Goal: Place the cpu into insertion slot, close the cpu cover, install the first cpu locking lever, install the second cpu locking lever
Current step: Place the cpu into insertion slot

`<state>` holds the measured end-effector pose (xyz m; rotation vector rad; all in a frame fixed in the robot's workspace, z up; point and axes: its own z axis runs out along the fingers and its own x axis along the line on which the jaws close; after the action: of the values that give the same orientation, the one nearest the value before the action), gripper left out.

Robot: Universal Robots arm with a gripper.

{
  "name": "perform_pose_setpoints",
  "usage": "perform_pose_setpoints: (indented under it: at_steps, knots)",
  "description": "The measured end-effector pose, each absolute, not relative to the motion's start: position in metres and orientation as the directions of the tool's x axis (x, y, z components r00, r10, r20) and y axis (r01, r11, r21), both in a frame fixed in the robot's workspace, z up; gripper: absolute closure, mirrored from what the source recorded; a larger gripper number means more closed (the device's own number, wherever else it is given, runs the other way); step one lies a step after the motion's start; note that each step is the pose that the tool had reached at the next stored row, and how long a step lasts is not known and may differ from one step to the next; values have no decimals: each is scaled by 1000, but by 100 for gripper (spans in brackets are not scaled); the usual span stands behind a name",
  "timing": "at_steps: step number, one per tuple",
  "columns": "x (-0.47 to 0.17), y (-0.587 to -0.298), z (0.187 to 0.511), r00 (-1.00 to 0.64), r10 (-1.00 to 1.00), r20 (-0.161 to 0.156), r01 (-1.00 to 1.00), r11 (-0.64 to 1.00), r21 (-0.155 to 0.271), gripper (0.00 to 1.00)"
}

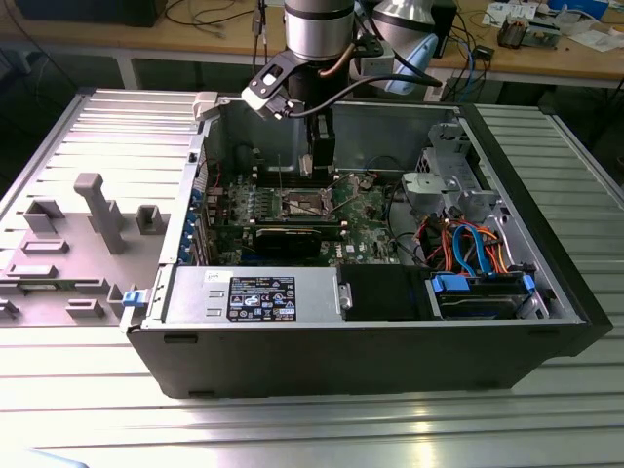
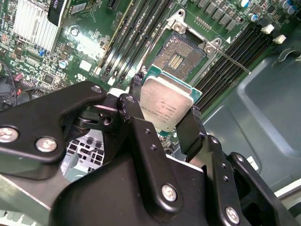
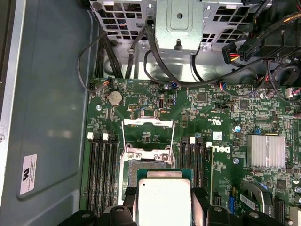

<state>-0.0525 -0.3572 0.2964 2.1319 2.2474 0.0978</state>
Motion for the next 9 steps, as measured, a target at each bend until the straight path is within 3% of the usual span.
perform_pose_setpoints:
  at_steps: [9]
  knots:
    - [-53,-357,296,-1,1000,13,997,0,75,45]
